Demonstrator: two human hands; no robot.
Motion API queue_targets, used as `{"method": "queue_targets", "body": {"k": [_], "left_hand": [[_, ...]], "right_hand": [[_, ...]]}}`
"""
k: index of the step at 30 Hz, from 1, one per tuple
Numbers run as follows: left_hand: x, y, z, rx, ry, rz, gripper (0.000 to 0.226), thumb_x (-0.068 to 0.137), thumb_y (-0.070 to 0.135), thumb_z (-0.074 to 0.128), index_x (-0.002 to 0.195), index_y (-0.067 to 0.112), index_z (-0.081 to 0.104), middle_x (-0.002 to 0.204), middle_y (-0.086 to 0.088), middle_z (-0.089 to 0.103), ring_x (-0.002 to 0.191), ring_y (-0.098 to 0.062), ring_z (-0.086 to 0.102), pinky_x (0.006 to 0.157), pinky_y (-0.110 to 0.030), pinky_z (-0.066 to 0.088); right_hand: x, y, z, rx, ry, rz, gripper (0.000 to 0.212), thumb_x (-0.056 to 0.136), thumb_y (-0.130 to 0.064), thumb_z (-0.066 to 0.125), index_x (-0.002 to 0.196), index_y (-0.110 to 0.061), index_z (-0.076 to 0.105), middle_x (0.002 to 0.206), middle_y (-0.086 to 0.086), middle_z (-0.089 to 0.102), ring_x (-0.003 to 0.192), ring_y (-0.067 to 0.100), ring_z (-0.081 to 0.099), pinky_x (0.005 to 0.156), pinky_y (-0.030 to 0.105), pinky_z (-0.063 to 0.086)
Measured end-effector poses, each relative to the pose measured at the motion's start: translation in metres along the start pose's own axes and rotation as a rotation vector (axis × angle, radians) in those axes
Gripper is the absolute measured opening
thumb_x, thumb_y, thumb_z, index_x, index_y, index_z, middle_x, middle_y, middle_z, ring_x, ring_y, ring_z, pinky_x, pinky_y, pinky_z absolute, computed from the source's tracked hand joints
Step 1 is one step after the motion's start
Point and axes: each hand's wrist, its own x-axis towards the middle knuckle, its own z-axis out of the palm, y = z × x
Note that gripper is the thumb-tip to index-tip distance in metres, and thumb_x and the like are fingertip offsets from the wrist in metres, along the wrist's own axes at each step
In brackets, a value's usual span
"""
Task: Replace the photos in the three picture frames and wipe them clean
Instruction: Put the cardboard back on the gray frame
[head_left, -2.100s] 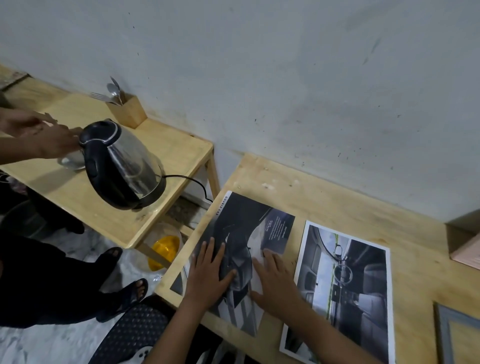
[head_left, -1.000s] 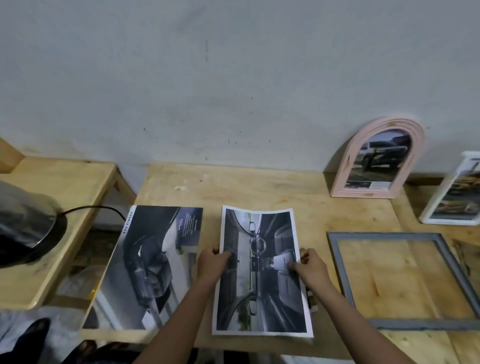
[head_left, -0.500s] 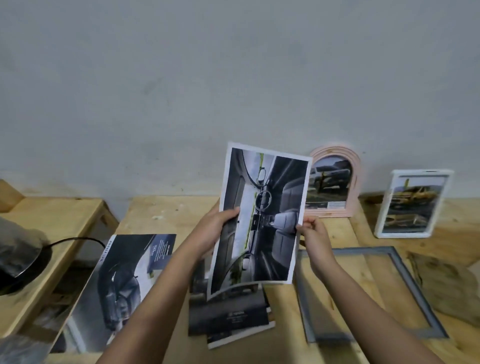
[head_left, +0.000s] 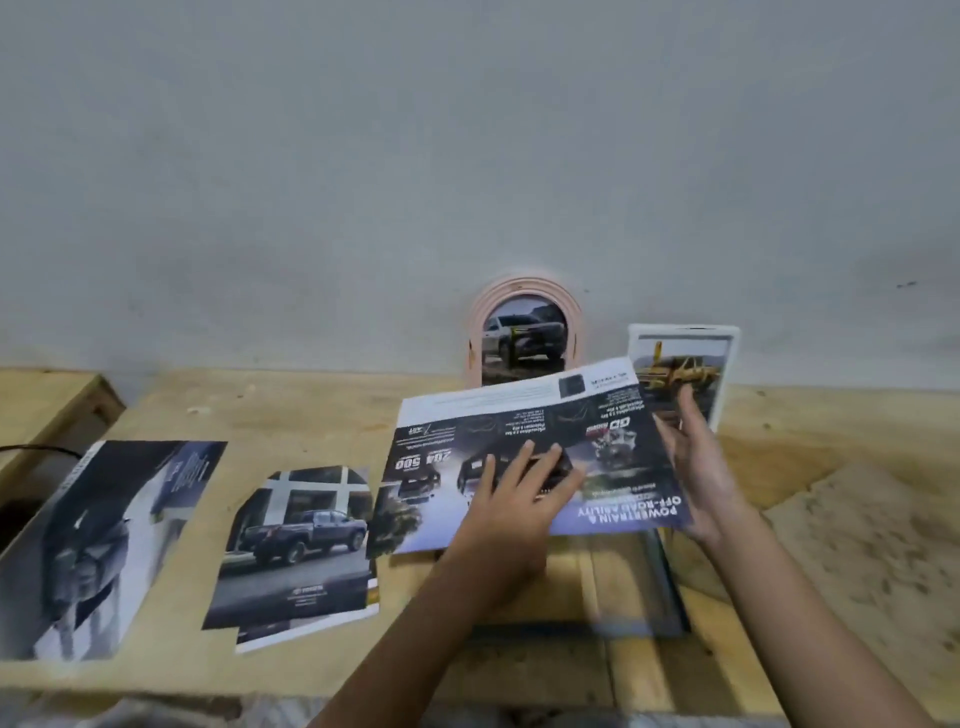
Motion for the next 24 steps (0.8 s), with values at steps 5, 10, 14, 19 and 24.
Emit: {"method": "queue_targets", "body": {"k": [5, 10, 14, 19, 24], "left_hand": [[0.000, 0.026, 0.086, -0.084, -0.242, -0.052, 0.062, 0.086, 0.028, 0.043, 0.146, 0.028, 0.025, 0.155, -0.005, 0.026, 0.143, -0.029, 0.022, 0.112, -0.061, 0.020], [-0.009, 0.024, 0.130, -0.193, -0.427, -0.154, 0.082, 0.086, 0.062, 0.045, 0.149, 0.032, 0.001, 0.158, -0.003, -0.012, 0.145, -0.026, -0.014, 0.115, -0.050, -0.010], [-0.013, -0.004, 0.140, -0.190, -0.463, -0.278, 0.087, 0.083, 0.071, 0.036, 0.149, 0.031, -0.003, 0.157, -0.002, -0.020, 0.143, -0.025, -0.022, 0.116, -0.050, -0.011], [-0.013, -0.026, 0.144, -0.154, -0.450, -0.291, 0.084, 0.086, 0.068, 0.034, 0.149, 0.030, -0.006, 0.156, -0.004, -0.023, 0.143, -0.025, -0.024, 0.115, -0.048, -0.012], [-0.008, -0.034, 0.146, -0.160, -0.446, -0.282, 0.082, 0.088, 0.065, 0.036, 0.149, 0.029, -0.006, 0.156, -0.005, -0.022, 0.142, -0.025, -0.025, 0.114, -0.046, -0.015]], "right_hand": [[0.018, 0.058, -0.063, -0.462, 0.163, 0.189, 0.030, 0.085, 0.001, 0.059, 0.114, 0.001, 0.056, 0.094, 0.019, 0.070, 0.079, 0.033, 0.067, 0.075, 0.044, 0.057], [0.034, 0.092, -0.089, -0.857, 0.292, 0.197, 0.023, 0.085, 0.002, 0.058, 0.107, -0.002, 0.057, 0.097, 0.015, 0.067, 0.071, 0.019, 0.062, 0.058, 0.028, 0.045], [0.036, 0.102, -0.089, -1.123, 0.355, 0.005, 0.050, 0.079, -0.001, 0.066, 0.125, -0.005, 0.047, 0.108, 0.009, 0.056, 0.096, 0.024, 0.054, 0.080, 0.034, 0.045], [0.034, 0.127, -0.085, -1.602, 0.111, -0.106, 0.076, 0.081, -0.031, 0.068, 0.144, -0.017, 0.029, 0.151, 0.004, 0.025, 0.138, 0.023, 0.022, 0.111, 0.036, 0.026], [0.040, 0.151, -0.074, -1.745, 0.035, 0.037, 0.084, 0.080, -0.056, 0.058, 0.147, -0.026, 0.019, 0.158, -0.002, 0.005, 0.145, 0.023, 0.003, 0.118, 0.038, 0.016]]}}
